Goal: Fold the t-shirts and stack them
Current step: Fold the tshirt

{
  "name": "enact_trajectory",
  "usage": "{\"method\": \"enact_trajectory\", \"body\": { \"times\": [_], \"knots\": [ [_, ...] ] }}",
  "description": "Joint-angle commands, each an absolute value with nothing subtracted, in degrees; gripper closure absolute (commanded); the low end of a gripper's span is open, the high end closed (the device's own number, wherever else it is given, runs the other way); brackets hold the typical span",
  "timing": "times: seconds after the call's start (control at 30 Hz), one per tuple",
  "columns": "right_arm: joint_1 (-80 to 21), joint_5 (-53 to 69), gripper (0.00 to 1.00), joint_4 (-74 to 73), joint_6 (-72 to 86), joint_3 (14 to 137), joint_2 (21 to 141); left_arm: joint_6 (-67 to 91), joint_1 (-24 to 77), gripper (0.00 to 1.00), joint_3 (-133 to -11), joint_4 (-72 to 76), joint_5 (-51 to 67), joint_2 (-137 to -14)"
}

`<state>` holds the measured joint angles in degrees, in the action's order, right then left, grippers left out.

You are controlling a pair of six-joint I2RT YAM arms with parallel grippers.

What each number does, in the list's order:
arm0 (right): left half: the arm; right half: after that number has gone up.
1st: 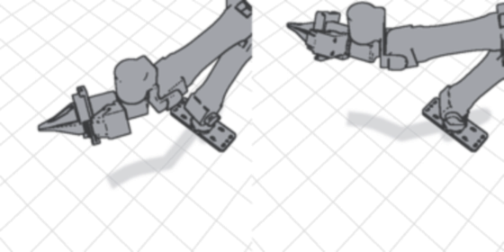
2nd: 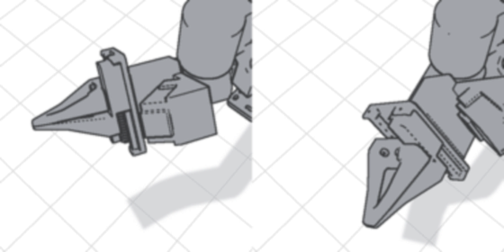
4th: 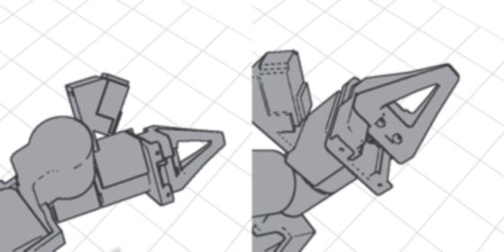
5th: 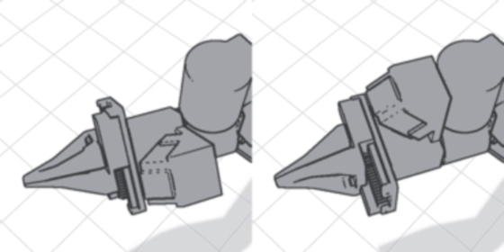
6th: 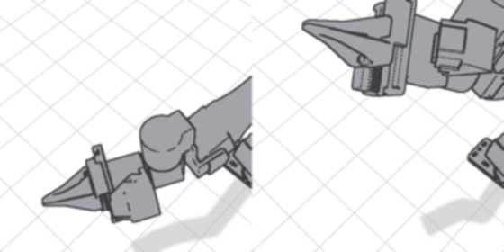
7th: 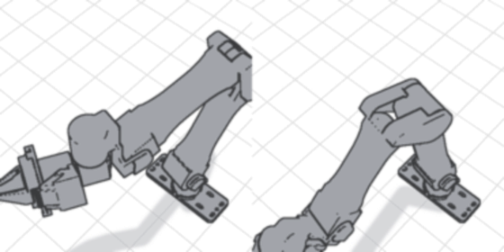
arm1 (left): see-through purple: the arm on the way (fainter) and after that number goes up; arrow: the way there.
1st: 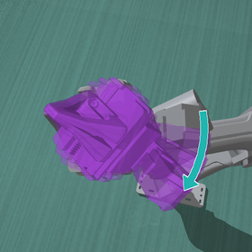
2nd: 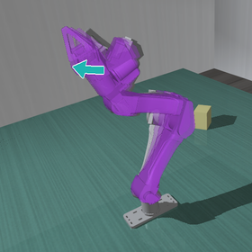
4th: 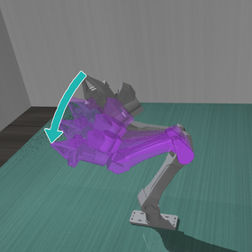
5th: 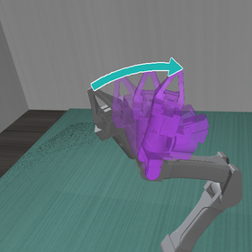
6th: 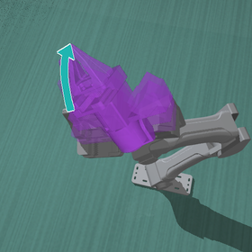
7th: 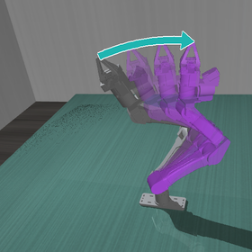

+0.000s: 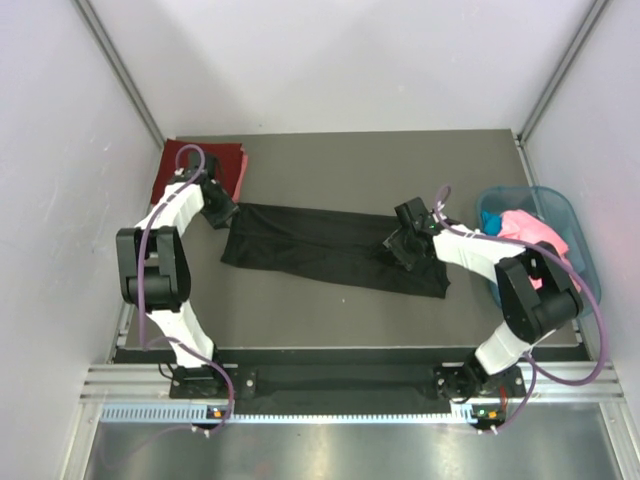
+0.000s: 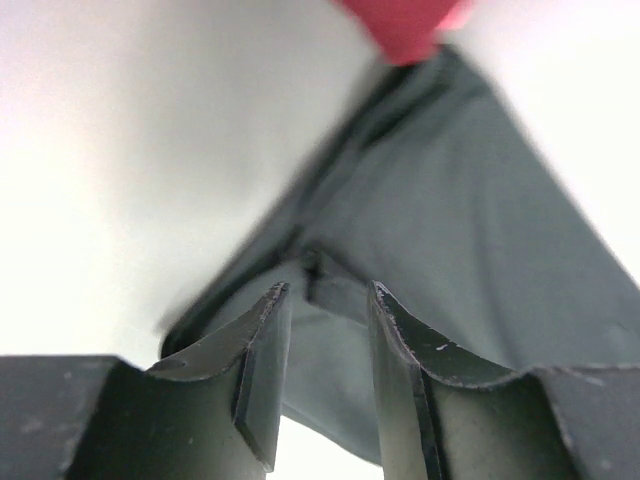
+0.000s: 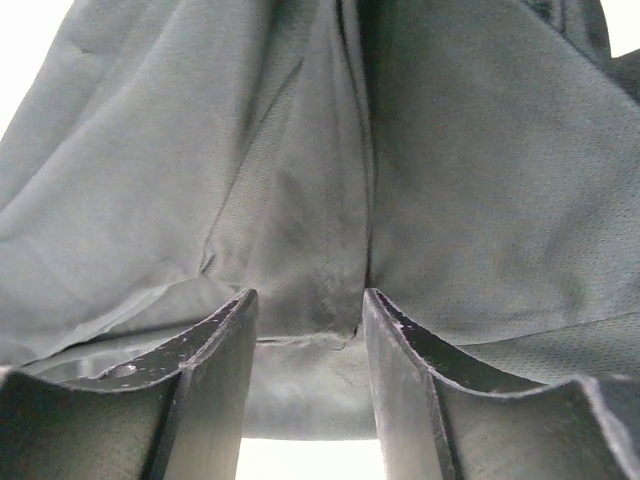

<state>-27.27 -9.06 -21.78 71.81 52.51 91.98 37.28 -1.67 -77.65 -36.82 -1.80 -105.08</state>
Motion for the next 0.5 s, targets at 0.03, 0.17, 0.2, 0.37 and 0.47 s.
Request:
{"method": "enact_trajectory", "body": {
  "times": [0.03, 0.17, 0.2, 0.37, 0.47],
  "knots": [
    [-27.9, -11.2, 0.54, -22.8, 72.3, 52.6, 90.6, 33.0, -1.7, 0.59, -81.9, -38.2, 2.5, -99.6],
    [-27.9, -12.0, 0.54, -25.3, 73.8, 52.0, 88.9, 31.4, -1.6, 0.58, -83.5, -40.2, 1.9, -98.7],
    [-28.1, -12.0, 0.53, -24.6, 74.2, 51.6, 88.7, 31.2, -1.7, 0.58, -83.8, -40.3, 2.3, -98.4],
    [-28.2, -10.4, 0.54, -19.8, 75.9, 50.0, 89.6, 31.6, -1.7, 0.58, -81.3, -38.8, 6.0, -97.0],
    [-28.6, -9.9, 0.54, -18.8, 76.4, 50.2, 90.9, 31.6, -1.6, 0.58, -79.4, -38.3, 6.9, -96.8]
  ]
}}
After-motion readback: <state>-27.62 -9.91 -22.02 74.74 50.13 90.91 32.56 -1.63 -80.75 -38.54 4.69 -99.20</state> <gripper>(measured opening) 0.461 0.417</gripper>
